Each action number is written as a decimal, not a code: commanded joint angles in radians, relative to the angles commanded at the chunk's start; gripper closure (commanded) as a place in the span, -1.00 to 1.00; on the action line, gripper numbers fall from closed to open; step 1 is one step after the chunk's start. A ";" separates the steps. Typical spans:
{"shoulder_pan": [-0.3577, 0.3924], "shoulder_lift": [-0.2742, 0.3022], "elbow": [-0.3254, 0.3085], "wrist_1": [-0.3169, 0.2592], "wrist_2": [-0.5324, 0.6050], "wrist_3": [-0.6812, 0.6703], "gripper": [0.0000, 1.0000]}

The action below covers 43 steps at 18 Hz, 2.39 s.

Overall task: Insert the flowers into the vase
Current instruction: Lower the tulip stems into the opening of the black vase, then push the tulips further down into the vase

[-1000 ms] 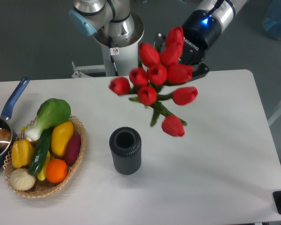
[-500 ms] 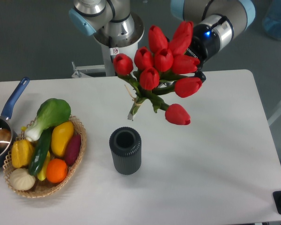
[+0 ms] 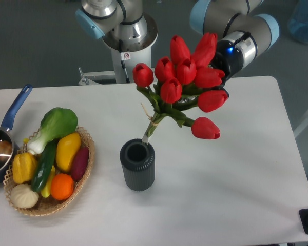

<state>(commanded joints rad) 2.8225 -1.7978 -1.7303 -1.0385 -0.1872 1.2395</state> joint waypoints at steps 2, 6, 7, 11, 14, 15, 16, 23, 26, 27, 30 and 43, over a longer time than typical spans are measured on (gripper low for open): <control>-0.002 -0.003 -0.015 0.002 0.000 0.005 1.00; -0.005 -0.012 -0.054 0.002 0.000 0.057 1.00; -0.009 -0.012 -0.055 0.000 0.000 0.064 1.00; -0.032 -0.025 -0.072 0.002 0.026 0.084 1.00; -0.044 -0.028 -0.104 0.002 0.038 0.152 1.00; -0.049 -0.028 -0.112 0.000 0.046 0.158 1.00; -0.049 -0.029 -0.115 0.002 0.055 0.160 1.00; -0.049 -0.037 -0.133 0.002 0.074 0.164 1.00; -0.049 -0.037 -0.164 0.000 0.084 0.195 1.00; -0.051 -0.041 -0.167 0.000 0.087 0.195 1.00; -0.052 -0.051 -0.181 0.002 0.092 0.207 1.00; -0.049 -0.095 -0.198 0.002 0.089 0.261 1.00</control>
<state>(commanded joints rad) 2.7734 -1.8928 -1.9282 -1.0370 -0.0982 1.5002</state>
